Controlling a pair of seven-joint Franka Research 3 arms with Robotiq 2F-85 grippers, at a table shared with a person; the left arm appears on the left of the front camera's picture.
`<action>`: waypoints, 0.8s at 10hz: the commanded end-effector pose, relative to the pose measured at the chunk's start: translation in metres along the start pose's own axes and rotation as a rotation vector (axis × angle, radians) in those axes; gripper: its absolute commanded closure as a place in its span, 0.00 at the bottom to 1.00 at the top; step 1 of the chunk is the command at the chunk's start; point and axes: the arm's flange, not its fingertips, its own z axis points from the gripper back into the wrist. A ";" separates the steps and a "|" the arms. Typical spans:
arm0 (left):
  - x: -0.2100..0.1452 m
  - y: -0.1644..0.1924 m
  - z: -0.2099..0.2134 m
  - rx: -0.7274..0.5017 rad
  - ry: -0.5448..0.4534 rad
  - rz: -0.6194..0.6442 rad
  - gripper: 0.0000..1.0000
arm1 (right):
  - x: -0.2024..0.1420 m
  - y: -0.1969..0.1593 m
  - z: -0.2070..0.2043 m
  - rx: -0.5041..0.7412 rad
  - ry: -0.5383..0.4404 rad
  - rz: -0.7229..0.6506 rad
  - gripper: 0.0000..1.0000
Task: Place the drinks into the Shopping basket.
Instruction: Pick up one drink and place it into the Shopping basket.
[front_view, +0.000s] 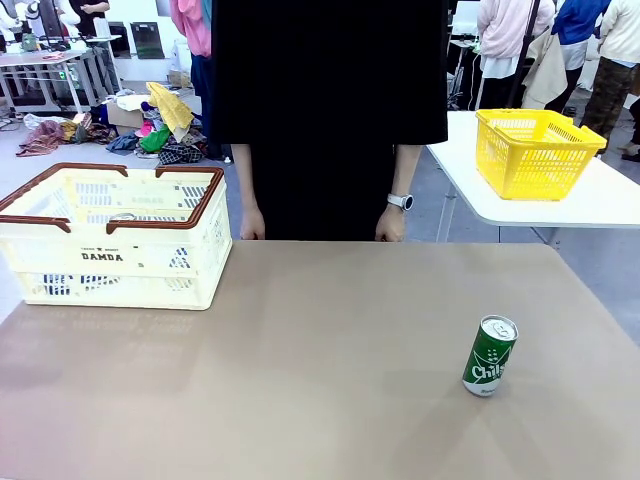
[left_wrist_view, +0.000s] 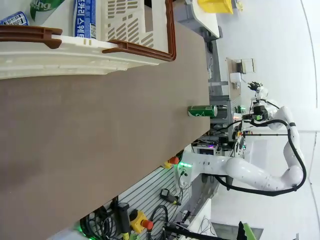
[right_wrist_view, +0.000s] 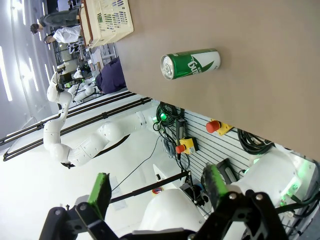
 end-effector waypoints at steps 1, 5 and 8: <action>-0.005 0.001 0.000 0.005 0.012 -0.008 0.00 | 0.000 0.003 0.002 0.006 0.005 0.012 0.00; -0.005 0.001 0.000 0.005 0.012 -0.008 0.00 | 0.000 0.003 0.002 0.006 0.005 0.012 0.00; -0.005 0.001 0.000 0.005 0.012 -0.008 0.00 | 0.000 0.003 0.002 0.006 0.005 0.012 0.00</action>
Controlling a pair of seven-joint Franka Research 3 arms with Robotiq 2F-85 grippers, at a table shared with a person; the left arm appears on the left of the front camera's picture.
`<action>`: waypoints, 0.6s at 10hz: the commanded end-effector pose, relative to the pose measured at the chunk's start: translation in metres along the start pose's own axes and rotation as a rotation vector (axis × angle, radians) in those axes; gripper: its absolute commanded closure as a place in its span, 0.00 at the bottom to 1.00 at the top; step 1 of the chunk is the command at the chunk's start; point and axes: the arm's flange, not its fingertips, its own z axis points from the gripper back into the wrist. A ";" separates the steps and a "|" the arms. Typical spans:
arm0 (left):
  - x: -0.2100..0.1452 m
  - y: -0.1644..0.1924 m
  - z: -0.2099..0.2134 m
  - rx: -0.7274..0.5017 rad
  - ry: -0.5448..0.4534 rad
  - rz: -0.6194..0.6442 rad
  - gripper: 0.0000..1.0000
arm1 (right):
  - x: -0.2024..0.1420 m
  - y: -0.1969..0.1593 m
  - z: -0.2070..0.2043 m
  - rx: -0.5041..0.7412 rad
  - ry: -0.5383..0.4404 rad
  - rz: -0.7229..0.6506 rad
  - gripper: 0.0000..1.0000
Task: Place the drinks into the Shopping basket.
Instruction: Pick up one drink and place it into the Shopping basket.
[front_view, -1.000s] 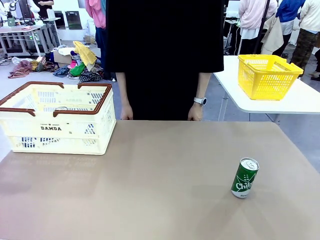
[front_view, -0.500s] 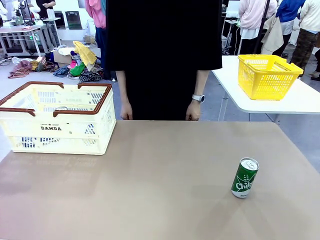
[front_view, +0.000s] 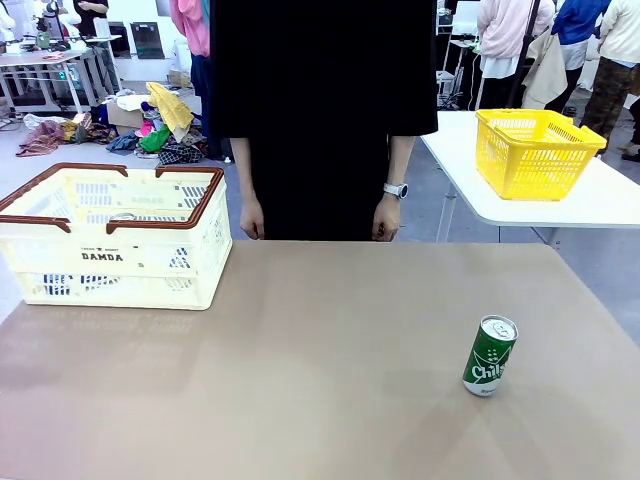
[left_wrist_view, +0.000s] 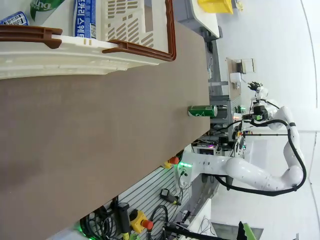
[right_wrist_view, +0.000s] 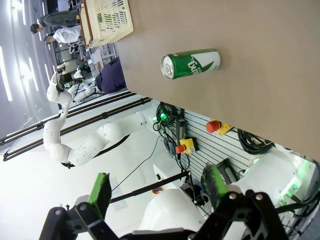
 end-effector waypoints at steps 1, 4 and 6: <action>-0.005 0.001 0.000 0.005 0.012 -0.008 0.00 | 0.000 0.003 0.002 0.006 0.005 0.013 0.00; -0.005 0.001 0.000 0.005 0.012 -0.008 0.00 | -0.002 0.038 -0.011 -0.176 0.063 0.045 0.00; -0.005 0.001 0.000 0.005 0.012 -0.008 0.00 | 0.017 0.110 -0.063 -0.467 0.167 0.091 0.00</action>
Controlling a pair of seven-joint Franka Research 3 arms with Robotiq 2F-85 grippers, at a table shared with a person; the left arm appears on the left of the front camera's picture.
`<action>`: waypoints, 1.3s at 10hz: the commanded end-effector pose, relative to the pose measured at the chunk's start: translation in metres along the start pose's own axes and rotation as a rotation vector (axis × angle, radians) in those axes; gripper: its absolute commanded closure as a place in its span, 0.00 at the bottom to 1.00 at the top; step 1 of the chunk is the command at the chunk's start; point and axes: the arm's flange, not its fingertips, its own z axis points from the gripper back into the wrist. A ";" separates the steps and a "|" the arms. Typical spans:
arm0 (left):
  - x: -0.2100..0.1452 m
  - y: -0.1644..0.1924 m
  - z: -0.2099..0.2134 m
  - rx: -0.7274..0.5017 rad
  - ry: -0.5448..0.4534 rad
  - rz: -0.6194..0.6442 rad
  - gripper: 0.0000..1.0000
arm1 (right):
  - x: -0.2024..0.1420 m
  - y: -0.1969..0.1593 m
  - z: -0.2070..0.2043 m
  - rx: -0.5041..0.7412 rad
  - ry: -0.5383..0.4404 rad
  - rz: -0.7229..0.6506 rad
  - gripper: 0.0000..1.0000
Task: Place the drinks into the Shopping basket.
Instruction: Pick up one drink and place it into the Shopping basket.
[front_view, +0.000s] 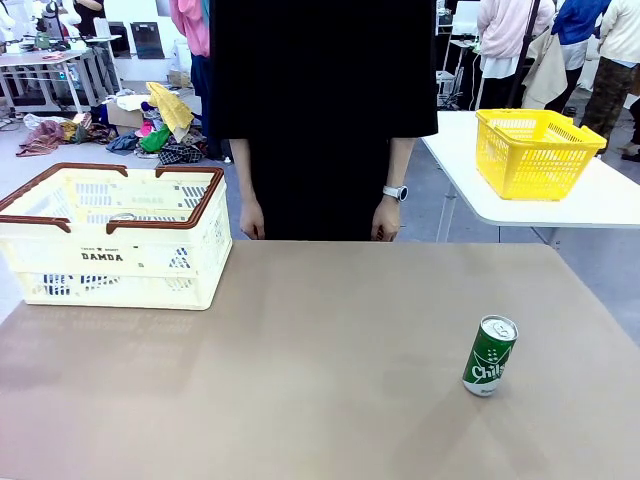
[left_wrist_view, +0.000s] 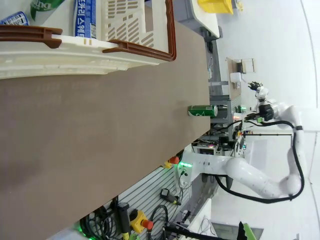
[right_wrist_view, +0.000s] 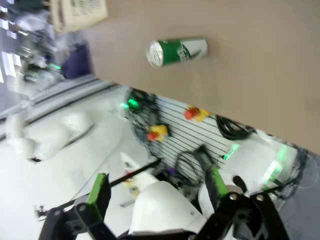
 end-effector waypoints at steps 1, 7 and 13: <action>-0.005 0.001 0.001 0.004 0.011 -0.009 0.00 | 0.029 0.084 -0.033 -0.328 0.087 0.050 0.00; -0.005 0.001 0.001 0.004 0.011 -0.009 0.00 | 0.028 0.171 -0.093 -0.575 0.116 0.147 0.00; -0.005 0.001 0.001 0.004 0.011 -0.009 0.00 | 0.048 0.221 -0.165 -1.105 0.115 0.153 0.00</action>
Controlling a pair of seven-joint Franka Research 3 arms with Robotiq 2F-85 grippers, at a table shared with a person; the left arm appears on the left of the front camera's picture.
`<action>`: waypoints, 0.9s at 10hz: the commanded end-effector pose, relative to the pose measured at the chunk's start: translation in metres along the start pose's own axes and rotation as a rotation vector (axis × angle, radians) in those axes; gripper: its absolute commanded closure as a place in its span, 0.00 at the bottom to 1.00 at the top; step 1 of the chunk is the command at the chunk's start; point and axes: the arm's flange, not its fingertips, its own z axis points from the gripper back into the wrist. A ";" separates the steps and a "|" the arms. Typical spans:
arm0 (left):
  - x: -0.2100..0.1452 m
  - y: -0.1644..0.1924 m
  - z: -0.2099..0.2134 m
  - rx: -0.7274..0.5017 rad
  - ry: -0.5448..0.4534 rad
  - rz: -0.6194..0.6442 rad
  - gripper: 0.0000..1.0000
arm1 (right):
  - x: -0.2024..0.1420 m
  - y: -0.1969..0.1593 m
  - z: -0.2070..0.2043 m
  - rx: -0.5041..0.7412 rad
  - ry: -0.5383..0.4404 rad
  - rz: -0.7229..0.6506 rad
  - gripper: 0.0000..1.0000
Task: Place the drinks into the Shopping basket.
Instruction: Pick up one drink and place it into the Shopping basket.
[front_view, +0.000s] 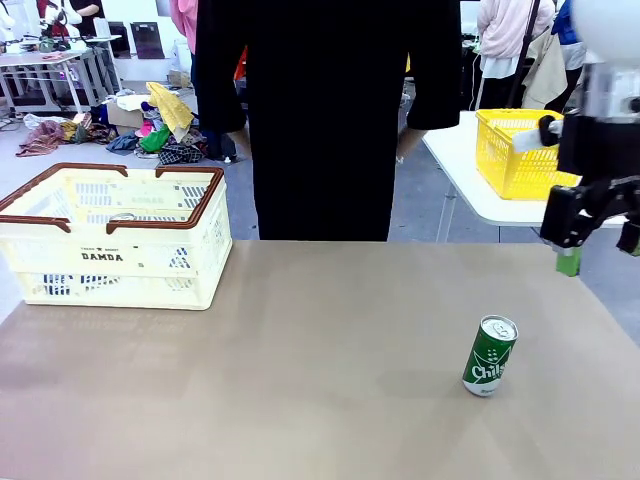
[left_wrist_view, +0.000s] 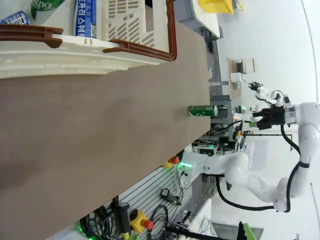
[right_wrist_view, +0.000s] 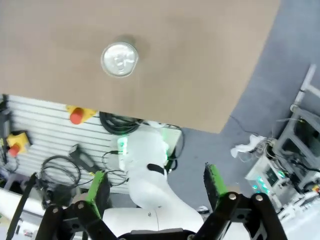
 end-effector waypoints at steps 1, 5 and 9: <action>-0.004 0.000 0.000 0.003 0.012 -0.011 0.00 | 0.024 0.013 -0.008 -0.109 0.019 -0.025 0.00; -0.004 0.000 0.000 0.003 0.012 -0.011 0.00 | 0.053 0.040 -0.070 0.132 -0.031 -0.098 0.00; -0.004 0.000 0.000 0.003 0.012 -0.011 0.00 | 0.071 0.059 -0.139 0.208 -0.035 -0.243 0.00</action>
